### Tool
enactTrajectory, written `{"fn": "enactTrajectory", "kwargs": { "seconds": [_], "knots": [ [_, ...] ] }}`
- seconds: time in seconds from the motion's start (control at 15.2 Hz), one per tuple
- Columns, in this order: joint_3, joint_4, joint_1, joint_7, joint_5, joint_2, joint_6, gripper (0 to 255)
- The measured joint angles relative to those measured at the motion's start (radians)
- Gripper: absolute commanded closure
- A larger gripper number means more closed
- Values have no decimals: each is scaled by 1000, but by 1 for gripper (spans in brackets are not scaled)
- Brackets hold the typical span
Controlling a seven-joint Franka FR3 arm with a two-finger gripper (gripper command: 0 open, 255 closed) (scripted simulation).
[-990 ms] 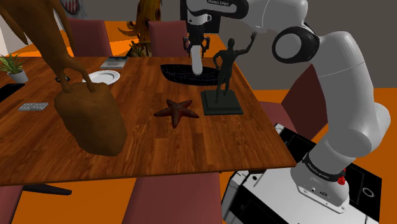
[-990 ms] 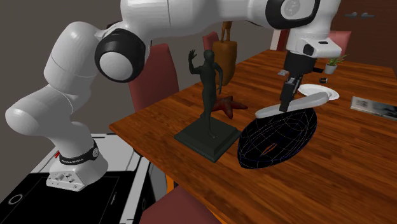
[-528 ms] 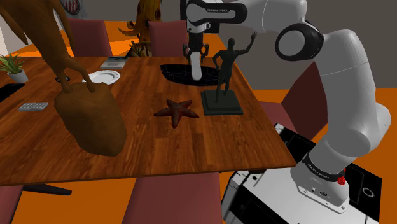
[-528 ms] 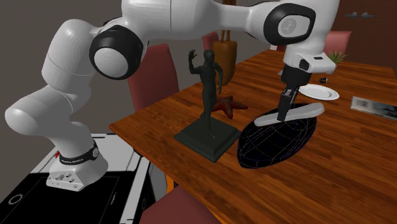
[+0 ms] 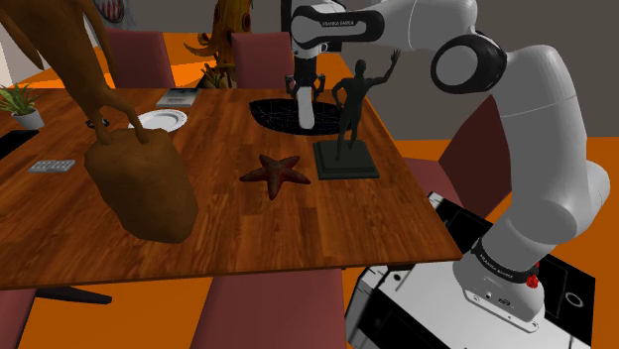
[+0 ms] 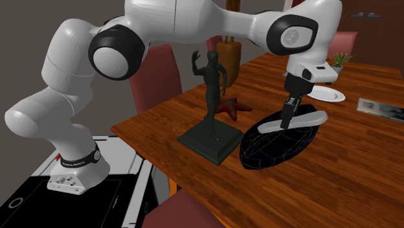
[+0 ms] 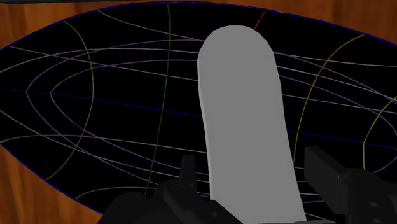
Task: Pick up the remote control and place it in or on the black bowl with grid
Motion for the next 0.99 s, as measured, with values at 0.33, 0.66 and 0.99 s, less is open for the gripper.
{"fn": "enactTrajectory", "kwargs": {
  "seconds": [0.33,0.66,0.99],
  "knots": [
    [0,-1,0,0,0,0,1,0],
    [0,22,2,-3,0,3,-18,0],
    [-3,193,27,-11,-4,40,-149,0]
  ]
}}
